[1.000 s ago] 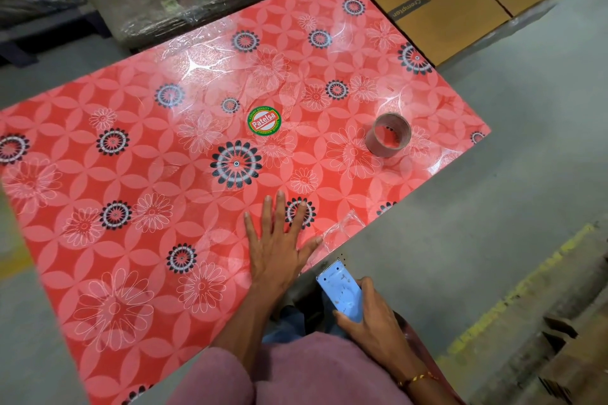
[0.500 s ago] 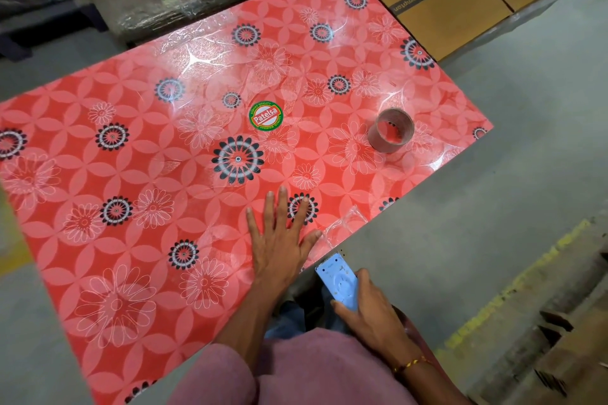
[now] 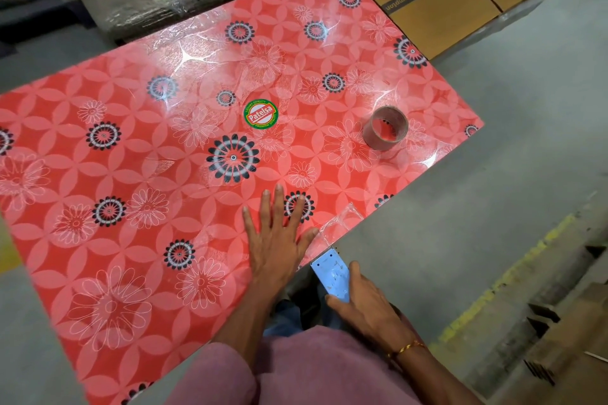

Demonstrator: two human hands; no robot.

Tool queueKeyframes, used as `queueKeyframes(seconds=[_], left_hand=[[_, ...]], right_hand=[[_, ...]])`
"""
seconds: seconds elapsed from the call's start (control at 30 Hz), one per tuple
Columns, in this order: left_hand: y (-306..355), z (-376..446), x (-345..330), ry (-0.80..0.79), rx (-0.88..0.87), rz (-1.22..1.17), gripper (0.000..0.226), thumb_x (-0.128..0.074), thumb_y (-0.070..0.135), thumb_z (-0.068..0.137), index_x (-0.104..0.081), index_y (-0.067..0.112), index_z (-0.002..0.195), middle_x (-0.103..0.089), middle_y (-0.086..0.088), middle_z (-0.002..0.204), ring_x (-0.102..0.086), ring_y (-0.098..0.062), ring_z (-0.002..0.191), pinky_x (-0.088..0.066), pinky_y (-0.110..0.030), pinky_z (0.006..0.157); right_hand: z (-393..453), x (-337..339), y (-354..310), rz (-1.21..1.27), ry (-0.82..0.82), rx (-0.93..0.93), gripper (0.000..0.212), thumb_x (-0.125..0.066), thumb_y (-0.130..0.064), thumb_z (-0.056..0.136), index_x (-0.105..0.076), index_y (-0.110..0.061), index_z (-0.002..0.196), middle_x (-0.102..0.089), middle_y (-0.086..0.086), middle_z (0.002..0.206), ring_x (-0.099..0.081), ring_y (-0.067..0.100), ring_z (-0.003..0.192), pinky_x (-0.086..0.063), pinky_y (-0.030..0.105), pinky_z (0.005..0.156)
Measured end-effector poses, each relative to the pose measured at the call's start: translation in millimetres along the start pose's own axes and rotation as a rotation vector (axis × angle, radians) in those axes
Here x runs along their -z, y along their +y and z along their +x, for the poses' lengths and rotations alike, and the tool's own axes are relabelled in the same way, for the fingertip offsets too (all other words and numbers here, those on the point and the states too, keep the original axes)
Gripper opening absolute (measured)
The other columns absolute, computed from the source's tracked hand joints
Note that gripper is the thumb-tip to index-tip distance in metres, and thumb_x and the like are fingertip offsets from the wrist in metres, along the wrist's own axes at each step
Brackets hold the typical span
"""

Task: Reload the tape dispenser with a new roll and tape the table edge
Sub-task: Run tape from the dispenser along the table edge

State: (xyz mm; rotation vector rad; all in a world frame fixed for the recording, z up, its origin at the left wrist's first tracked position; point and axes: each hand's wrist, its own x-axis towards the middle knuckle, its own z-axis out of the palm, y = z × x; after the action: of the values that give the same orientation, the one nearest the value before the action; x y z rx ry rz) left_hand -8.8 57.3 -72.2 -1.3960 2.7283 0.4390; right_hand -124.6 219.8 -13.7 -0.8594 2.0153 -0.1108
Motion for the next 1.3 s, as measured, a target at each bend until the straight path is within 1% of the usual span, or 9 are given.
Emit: queueKeyframes(seconds=[0.17,0.27,0.43,0.63,0.8,0.97,1.1,1.2,1.3], left_hand=[[0,0,1,-0.009,0.001,0.003,0.075,-0.006,0.076,0.092,-0.007,0.040,0.158,0.006,-0.008,0.169,0.006,-0.032,0.155,0.001,-0.069,0.118],[1,-2,0,0.028,-0.004,0.000,0.073,-0.016,0.074,0.093,-0.016,0.039,0.157,-0.004,-0.007,0.169,-0.004,-0.032,0.156,-0.004,-0.069,0.118],[1,-3,-1,0.056,-0.007,-0.003,0.071,-0.023,0.073,0.093,-0.022,0.040,0.156,-0.008,-0.006,0.169,-0.007,-0.032,0.156,-0.005,-0.068,0.119],[1,-3,0,0.041,-0.001,-0.001,0.070,-0.022,0.073,0.093,-0.023,0.040,0.155,-0.010,-0.006,0.169,-0.008,-0.032,0.156,-0.006,-0.068,0.118],[0,-3,-2,0.034,0.000,-0.002,0.072,-0.018,0.074,0.092,-0.021,0.040,0.156,-0.006,-0.006,0.169,-0.004,-0.032,0.156,-0.003,-0.068,0.119],[-1,-3,0,0.020,0.014,-0.006,0.072,-0.018,0.075,0.092,-0.021,0.041,0.155,-0.005,-0.004,0.169,-0.004,-0.030,0.156,-0.002,-0.068,0.119],[0,-4,-1,0.016,0.016,0.001,0.071,-0.018,0.075,0.093,-0.015,0.042,0.156,-0.001,-0.004,0.170,0.000,-0.030,0.156,0.002,-0.067,0.119],[0,-3,2,-0.005,0.005,-0.030,0.071,-0.016,0.075,0.093,-0.002,0.045,0.156,0.012,-0.002,0.169,0.014,-0.027,0.155,0.013,-0.064,0.118],[-3,-5,11,-0.034,-0.002,-0.104,0.065,-0.024,0.069,0.097,-0.004,0.046,0.155,0.016,0.002,0.168,0.018,-0.025,0.154,0.019,-0.059,0.118]], right_hand=[[2,2,-6,-0.034,-0.015,-0.045,0.047,-0.061,-0.047,0.084,-0.025,-0.025,0.103,-0.062,0.007,0.111,-0.060,0.035,0.095,-0.040,0.034,0.074],[6,3,-10,-0.083,-0.044,-0.069,0.050,-0.062,-0.049,0.085,-0.026,-0.023,0.108,-0.064,0.013,0.118,-0.061,0.038,0.106,-0.036,0.034,0.075],[8,4,-10,-0.126,-0.054,-0.117,0.075,-0.060,-0.053,0.083,-0.030,-0.012,0.138,-0.062,0.017,0.123,-0.059,0.040,0.112,-0.033,0.035,0.078],[5,8,-16,-0.117,-0.044,-0.104,0.074,-0.061,-0.050,0.082,-0.031,-0.009,0.136,-0.062,0.017,0.125,-0.059,0.041,0.113,-0.032,0.034,0.078],[3,20,-25,-0.137,-0.075,-0.098,0.046,-0.063,-0.046,0.087,-0.036,-0.019,0.112,-0.061,0.012,0.120,-0.060,0.041,0.114,-0.035,0.033,0.077],[3,19,-14,-0.160,-0.159,-0.193,0.057,-0.049,-0.048,0.099,-0.050,-0.012,0.143,-0.052,0.013,0.151,-0.050,0.034,0.135,-0.040,0.033,0.105],[6,19,1,-0.068,-0.071,-0.300,0.073,-0.059,-0.061,0.087,-0.051,-0.008,0.137,-0.060,0.015,0.139,-0.059,0.033,0.125,-0.046,0.033,0.095],[2,22,7,-0.039,-0.126,-0.281,0.075,-0.061,-0.067,0.078,-0.056,-0.012,0.129,-0.064,0.010,0.130,-0.062,0.030,0.115,-0.046,0.032,0.086],[-5,32,17,0.051,-0.141,-0.230,0.069,-0.057,-0.071,0.064,-0.064,-0.020,0.110,-0.070,0.001,0.110,-0.067,0.020,0.098,-0.051,0.031,0.080]])
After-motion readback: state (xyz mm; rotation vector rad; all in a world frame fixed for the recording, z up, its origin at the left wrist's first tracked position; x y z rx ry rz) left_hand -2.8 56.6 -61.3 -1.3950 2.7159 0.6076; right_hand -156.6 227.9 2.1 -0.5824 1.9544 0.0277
